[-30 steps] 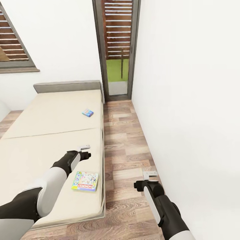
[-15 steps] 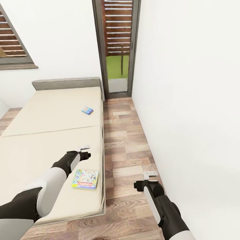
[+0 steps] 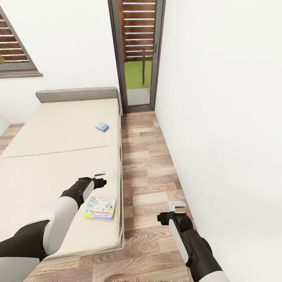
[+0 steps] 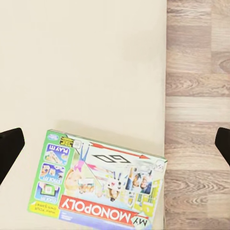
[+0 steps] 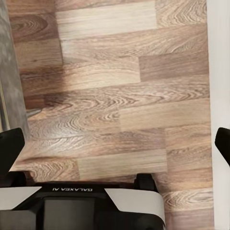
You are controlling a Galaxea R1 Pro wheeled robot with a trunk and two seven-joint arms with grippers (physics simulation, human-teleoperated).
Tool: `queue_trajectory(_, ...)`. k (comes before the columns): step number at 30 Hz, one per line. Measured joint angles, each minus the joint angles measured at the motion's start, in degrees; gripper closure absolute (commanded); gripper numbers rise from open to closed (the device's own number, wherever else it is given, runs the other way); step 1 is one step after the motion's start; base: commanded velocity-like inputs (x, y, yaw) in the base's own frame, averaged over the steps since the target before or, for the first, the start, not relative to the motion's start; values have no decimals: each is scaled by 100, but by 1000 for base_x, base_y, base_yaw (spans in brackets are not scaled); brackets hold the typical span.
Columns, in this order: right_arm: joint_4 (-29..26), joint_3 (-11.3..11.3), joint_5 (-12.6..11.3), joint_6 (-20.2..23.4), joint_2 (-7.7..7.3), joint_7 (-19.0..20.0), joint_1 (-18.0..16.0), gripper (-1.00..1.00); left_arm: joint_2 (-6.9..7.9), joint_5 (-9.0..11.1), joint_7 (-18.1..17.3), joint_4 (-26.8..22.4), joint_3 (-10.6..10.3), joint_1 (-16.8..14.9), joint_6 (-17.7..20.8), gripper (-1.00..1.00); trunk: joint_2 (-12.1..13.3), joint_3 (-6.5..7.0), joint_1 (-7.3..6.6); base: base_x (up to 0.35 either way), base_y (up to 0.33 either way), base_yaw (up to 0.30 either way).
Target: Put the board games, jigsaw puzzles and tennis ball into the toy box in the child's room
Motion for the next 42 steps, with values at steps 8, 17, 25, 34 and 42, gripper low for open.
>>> queue_trajectory(8,0,2,0,3,-7,0,0,-100,1,0,0,5,-4,0,-115,-100,0,-75,0,0,0,0)
queue_trajectory(17,0,2,0,2,-3,0,0,-100,4,0,-1,8,-8,0,-148,-100,0,-161,0,0,0,0)
queue_trajectory(25,0,1,0,1,0,0,0,-100,5,0,1,9,-8,0,-158,-100,0,-236,0,0,0,0)
queue_trajectory(34,0,2,0,5,-6,0,0,-100,5,0,6,8,-4,0,-159,-100,0,-321,0,0,0,0)
queue_trajectory(42,0,0,0,4,-10,0,0,-100,-3,-3,16,-5,-34,0,-144,-100,0,-396,0,0,0,0)
